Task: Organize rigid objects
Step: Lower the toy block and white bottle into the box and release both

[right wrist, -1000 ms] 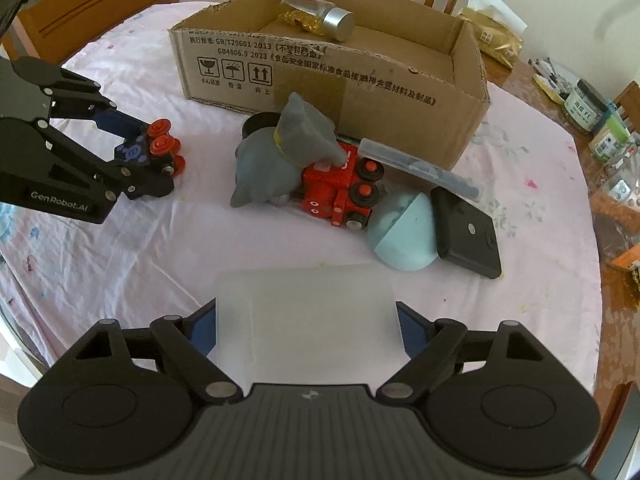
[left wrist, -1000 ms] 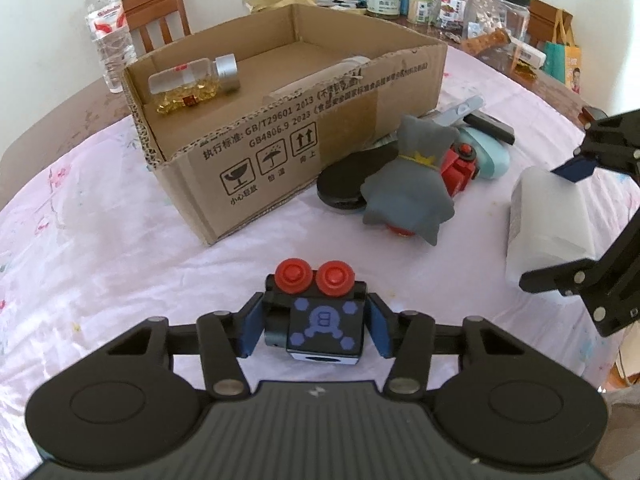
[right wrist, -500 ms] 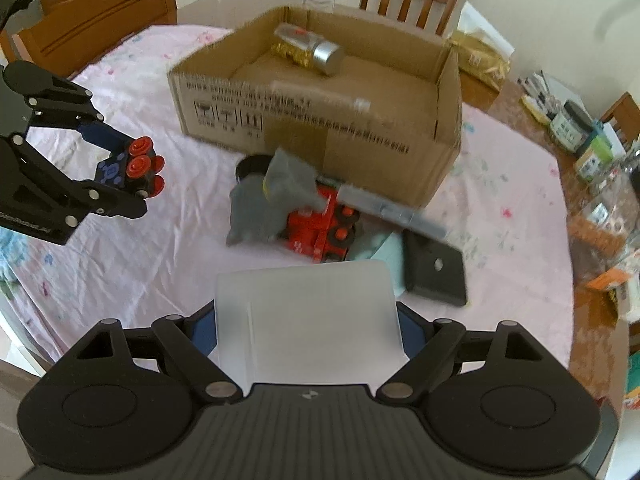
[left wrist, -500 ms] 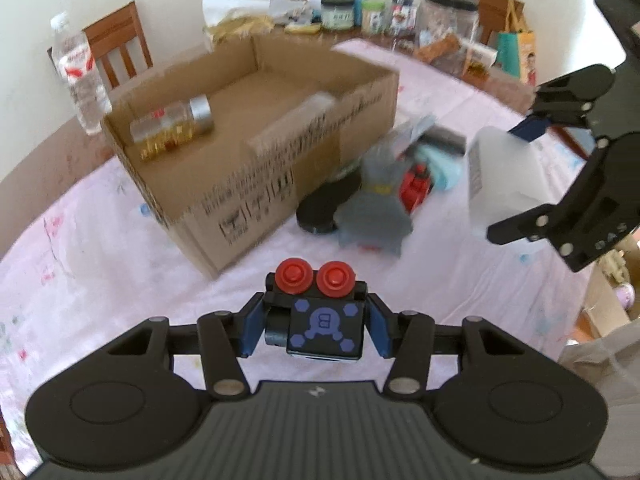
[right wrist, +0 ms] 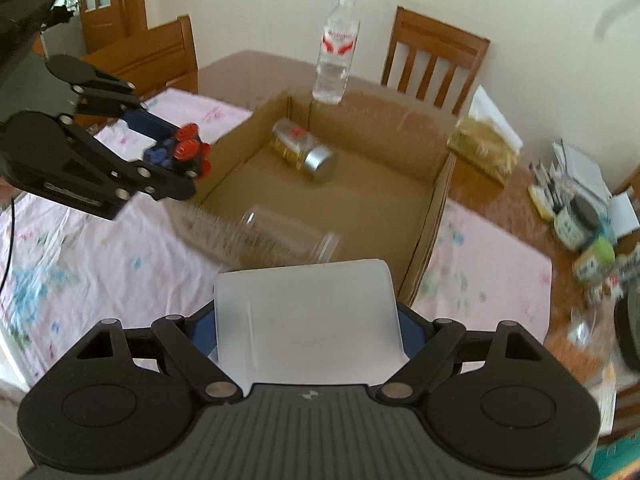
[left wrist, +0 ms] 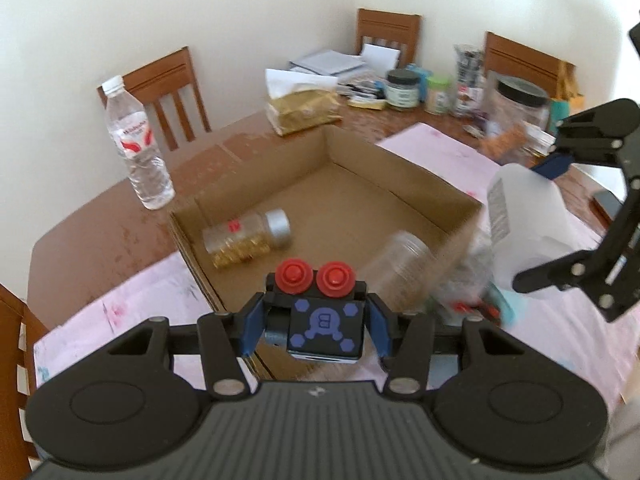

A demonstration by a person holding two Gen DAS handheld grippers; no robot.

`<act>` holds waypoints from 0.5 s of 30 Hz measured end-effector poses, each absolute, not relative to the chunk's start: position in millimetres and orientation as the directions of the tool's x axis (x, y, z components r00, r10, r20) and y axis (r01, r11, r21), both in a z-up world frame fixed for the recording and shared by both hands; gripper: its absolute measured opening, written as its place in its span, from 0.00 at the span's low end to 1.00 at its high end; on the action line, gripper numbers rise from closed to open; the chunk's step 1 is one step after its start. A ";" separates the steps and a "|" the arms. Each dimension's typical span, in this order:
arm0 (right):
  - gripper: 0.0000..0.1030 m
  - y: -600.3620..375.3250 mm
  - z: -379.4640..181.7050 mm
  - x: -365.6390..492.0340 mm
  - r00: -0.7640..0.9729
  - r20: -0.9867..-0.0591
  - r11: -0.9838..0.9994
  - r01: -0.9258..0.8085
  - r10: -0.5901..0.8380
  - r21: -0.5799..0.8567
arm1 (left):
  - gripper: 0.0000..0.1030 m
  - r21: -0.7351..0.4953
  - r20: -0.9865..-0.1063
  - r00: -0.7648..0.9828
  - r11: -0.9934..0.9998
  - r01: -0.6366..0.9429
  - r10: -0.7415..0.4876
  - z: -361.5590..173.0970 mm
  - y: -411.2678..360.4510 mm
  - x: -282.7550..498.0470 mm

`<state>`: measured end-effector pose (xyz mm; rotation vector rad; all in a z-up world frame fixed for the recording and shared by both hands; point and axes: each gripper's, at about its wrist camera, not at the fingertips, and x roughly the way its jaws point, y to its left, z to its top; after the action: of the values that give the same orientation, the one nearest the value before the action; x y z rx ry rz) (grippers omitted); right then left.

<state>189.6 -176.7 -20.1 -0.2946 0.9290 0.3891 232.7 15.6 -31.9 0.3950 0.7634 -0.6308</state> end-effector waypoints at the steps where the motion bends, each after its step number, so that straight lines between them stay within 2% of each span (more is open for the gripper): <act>1: 0.86 -177.5 -19.5 195.1 0.541 -0.817 0.890 -0.450 0.201 -0.079 | 0.51 0.106 -0.740 0.559 0.756 0.646 -0.374 -33.6 13.3 239.8; 8: 0.86 -180.7 -19.0 225.3 0.550 -0.806 0.876 -0.474 0.219 -0.085 | 0.51 0.097 -0.753 0.571 0.803 0.588 -0.326 -55.7 3.0 282.0; 10: 0.86 -181.4 -20.0 231.4 0.549 -0.806 0.875 -0.477 0.223 -0.083 | 0.56 0.099 -0.755 0.579 0.818 0.566 -0.309 -61.8 1.8 288.6; 11: 0.86 -182.0 -20.5 233.9 0.550 -0.805 0.874 -0.478 0.224 -0.083 | 0.63 0.100 -0.757 0.583 0.830 0.549 -0.295 -64.5 1.2 291.1; 12: 0.86 -182.6 -20.7 236.5 0.549 -0.805 0.874 -0.480 0.226 -0.082 | 0.75 0.099 -0.755 0.590 0.840 0.534 -0.286 -66.0 1.4 291.7; 14: 0.86 -183.8 -21.7 242.1 0.546 -0.806 0.873 -0.482 0.229 -0.079 | 0.83 0.092 -0.743 0.606 0.853 0.514 -0.285 -65.6 3.2 288.2; 15: 0.86 -184.1 -22.4 244.9 0.546 -0.806 0.873 -0.481 0.227 -0.080 | 0.84 0.087 -0.733 0.617 0.859 0.505 -0.288 -64.1 4.5 285.3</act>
<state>244.9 -184.1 -22.4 -0.3087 0.9006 0.4278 285.3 4.5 -64.1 0.2985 0.7829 -0.4642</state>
